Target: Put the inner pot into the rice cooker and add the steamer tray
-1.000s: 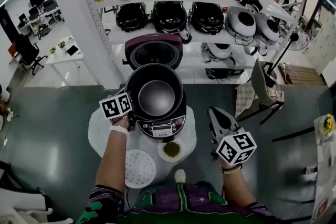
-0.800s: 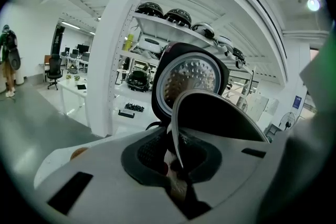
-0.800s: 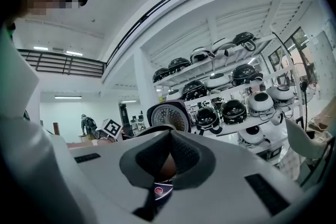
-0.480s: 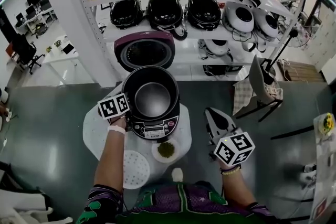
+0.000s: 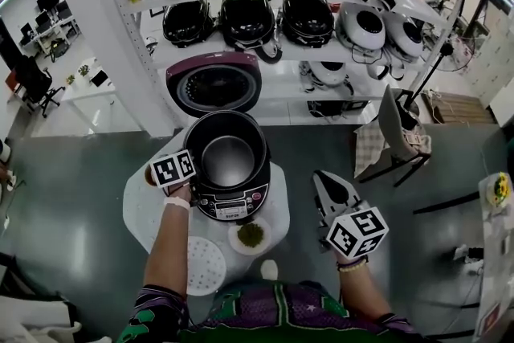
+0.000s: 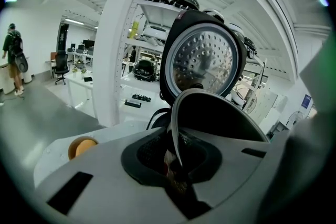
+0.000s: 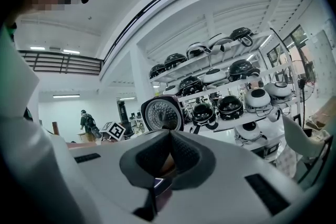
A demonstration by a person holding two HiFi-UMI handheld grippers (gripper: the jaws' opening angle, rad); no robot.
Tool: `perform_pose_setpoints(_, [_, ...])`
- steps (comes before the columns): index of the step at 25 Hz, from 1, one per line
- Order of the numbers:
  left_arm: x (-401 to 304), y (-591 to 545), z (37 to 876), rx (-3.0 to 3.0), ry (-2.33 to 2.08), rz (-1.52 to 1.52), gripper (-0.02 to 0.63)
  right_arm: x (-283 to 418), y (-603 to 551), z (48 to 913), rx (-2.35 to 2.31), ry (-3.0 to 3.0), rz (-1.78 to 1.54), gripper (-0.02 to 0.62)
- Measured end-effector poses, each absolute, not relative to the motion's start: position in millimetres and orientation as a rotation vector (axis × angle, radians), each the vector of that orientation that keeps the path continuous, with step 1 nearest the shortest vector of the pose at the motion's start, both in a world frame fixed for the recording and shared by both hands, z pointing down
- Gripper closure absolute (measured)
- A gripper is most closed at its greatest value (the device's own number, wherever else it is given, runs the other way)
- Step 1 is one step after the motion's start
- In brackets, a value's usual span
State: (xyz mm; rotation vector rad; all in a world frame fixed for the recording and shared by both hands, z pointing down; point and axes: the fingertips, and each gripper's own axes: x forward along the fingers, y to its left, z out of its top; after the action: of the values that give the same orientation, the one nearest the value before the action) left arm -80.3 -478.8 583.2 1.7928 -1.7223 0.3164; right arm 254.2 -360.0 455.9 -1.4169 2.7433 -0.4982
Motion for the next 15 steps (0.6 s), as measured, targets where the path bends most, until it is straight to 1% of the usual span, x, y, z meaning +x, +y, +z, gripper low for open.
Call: perform_pose_setpoints(15, [-79.6,-494.0,620.1,1.714,-1.698,0.437,0.557,263.4,-376.7,466.3,-1.423,2.745,-0.529,0.591])
